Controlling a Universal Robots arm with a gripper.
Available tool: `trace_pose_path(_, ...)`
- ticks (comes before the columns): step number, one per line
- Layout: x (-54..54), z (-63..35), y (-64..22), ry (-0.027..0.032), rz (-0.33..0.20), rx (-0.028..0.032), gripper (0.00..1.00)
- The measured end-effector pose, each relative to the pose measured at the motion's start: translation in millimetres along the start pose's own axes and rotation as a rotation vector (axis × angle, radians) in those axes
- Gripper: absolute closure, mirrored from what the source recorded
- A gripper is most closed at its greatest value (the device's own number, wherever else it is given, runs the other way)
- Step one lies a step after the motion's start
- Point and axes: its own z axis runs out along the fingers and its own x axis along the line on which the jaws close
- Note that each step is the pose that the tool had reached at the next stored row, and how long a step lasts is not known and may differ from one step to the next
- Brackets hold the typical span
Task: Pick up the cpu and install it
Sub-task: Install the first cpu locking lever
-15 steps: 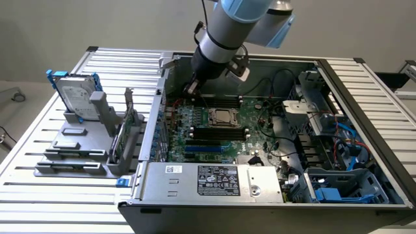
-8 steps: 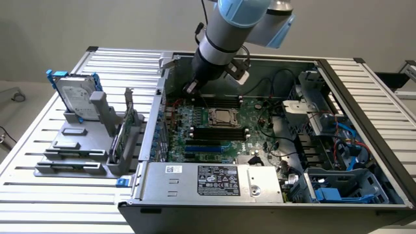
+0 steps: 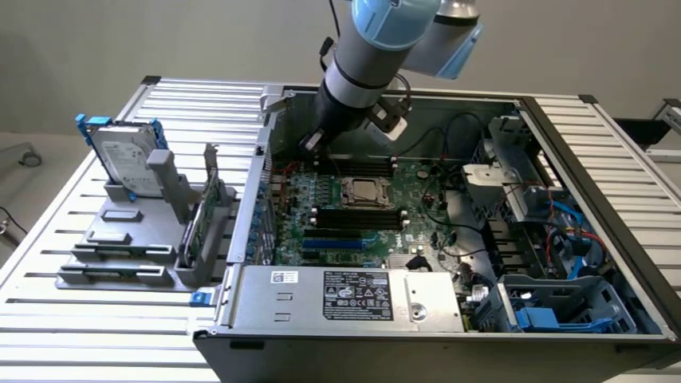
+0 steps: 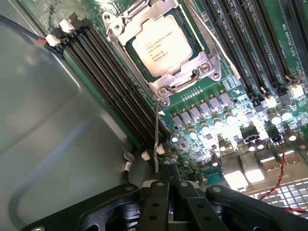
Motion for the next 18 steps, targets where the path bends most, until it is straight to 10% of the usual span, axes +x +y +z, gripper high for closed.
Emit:
trace_pose_path(8, 0.6, 0.3, -0.3, 0.0496, 0.05, -0.0461, 0.89)
trace_pose_path(14, 1.7, 0.8, -1.0, 0.0954, 0.06, -0.101, 0.89)
trace_pose_path(18, 2.6, 1.2, -1.5, 0.1298, 0.061, -0.1479, 0.89)
